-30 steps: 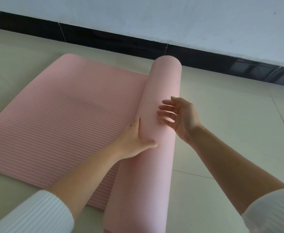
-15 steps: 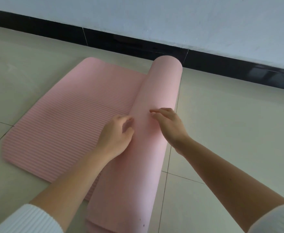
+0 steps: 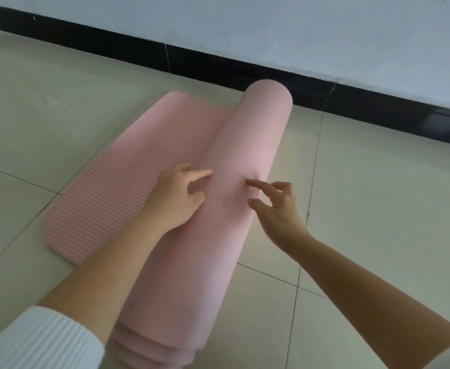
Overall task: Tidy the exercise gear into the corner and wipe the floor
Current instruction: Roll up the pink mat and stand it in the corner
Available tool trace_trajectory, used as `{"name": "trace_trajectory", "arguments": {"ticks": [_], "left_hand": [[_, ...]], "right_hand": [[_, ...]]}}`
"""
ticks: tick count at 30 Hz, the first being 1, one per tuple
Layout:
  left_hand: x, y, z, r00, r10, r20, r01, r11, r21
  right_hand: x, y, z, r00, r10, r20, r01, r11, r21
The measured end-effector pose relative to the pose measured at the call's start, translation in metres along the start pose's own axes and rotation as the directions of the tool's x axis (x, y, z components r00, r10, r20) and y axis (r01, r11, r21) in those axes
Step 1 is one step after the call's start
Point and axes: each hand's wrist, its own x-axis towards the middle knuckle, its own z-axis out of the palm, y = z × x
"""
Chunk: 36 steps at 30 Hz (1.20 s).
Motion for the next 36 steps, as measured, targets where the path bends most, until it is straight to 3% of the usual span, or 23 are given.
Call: {"name": "trace_trajectory", "arguments": {"ticks": [3, 6, 8, 10, 11, 14, 17, 20, 24, 28, 31, 36], "left_hand": [[0.003, -0.007, -0.014, 0.987, -0.083, -0.137, 0.101, 0.987, 0.128], [-0.002, -0.009, -0.021, 0.994, 0.015, -0.108, 0.001, 0.99, 0.142], [-0.007, -0.018, -0.023, 0.999, -0.007, 0.051, -0.002, 0.982, 0.186], [-0.007, -0.032, -0.031, 0.983, -0.103, 0.149, 0.072, 0.976, 0.205], [-0.005, -0.04, -0.037, 0.977, -0.139, 0.162, 0.113, 0.981, 0.157], [0.004, -0.069, -0.055, 0.956, -0.204, 0.21, 0.228, 0.969, -0.096], [0.012, -0.092, -0.069, 0.952, -0.2, 0.23, 0.254, 0.938, -0.237], [0.022, -0.105, -0.09, 0.982, -0.147, 0.118, 0.168, 0.967, -0.192], [0.043, -0.111, -0.106, 0.997, -0.058, -0.04, 0.054, 0.993, -0.109], [0.066, -0.104, -0.106, 0.994, -0.074, 0.075, 0.076, 0.997, -0.021], [0.079, -0.12, -0.115, 0.967, -0.183, 0.18, 0.161, 0.979, 0.128], [0.096, -0.163, -0.14, 0.92, -0.282, 0.273, 0.322, 0.94, -0.113]], "right_hand": [[0.009, -0.018, 0.021, 0.994, -0.039, 0.102, 0.041, 0.999, -0.024], [0.023, -0.037, 0.039, 0.991, -0.07, 0.114, 0.083, 0.99, -0.112], [0.028, -0.049, 0.044, 0.988, -0.053, 0.145, 0.037, 0.994, 0.107], [0.034, -0.056, 0.047, 0.988, -0.01, 0.155, -0.056, 0.909, 0.413], [0.038, -0.058, 0.048, 0.994, 0.025, 0.11, -0.075, 0.876, 0.477], [0.049, -0.056, 0.062, 0.992, 0.098, -0.076, -0.066, 0.937, 0.343], [0.055, -0.052, 0.083, 0.976, 0.215, -0.027, -0.199, 0.937, 0.286], [0.062, -0.052, 0.103, 0.96, 0.276, 0.037, -0.259, 0.839, 0.479], [0.082, -0.065, 0.122, 0.986, 0.166, 0.013, -0.145, 0.813, 0.564], [0.106, -0.091, 0.14, 0.993, 0.07, -0.094, -0.023, 0.903, 0.429], [0.122, -0.106, 0.155, 0.989, 0.143, -0.04, -0.116, 0.912, 0.394], [0.143, -0.119, 0.168, 0.955, 0.297, -0.009, -0.238, 0.781, 0.578]]}}
